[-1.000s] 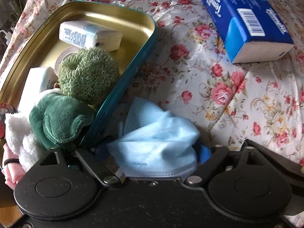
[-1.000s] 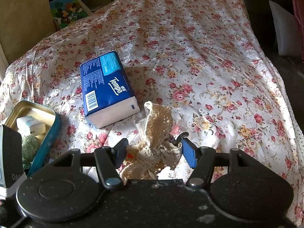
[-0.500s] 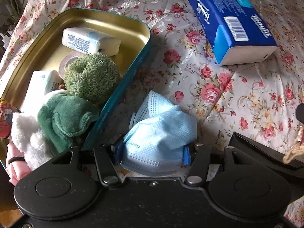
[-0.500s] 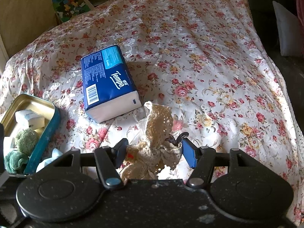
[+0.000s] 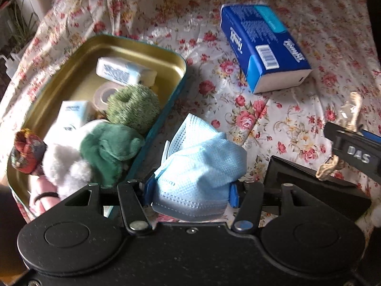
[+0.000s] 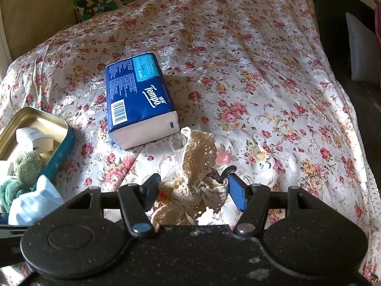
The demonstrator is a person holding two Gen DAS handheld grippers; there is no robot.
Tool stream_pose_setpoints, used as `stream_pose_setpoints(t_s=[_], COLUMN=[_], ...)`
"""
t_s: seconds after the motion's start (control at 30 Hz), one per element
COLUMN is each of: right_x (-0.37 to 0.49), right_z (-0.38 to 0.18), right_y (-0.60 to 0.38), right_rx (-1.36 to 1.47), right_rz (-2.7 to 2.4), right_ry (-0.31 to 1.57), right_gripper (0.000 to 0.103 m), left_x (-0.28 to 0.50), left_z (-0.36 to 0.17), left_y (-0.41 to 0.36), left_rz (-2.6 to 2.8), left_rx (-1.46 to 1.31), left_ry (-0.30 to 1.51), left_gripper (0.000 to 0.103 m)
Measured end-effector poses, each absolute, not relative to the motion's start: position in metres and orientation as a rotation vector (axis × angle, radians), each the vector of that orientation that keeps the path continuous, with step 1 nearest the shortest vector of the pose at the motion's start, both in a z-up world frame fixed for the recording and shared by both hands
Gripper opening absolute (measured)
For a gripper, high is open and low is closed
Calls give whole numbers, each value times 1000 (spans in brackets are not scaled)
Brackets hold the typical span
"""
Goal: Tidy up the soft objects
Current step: 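Carry the mask into the tin with the left tool while the right tool drops the doily in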
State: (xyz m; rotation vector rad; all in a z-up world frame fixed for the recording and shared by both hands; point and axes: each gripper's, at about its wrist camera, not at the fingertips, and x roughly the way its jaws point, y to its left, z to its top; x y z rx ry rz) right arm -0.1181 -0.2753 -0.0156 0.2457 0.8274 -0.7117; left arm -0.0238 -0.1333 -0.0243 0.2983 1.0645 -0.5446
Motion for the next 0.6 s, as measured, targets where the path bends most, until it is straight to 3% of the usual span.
stream_pose_setpoints(t_s=[0.6], right_x=[-80], right_z=[10], right_y=[-207], right_rx=[125], right_rz=[-567], right_ry=[796], right_gripper=[61], left_x=[46], left_z=[37], left_y=[-15], left_rz=[-360], left_rx=[74], left_ry=[934], left_gripper=[54])
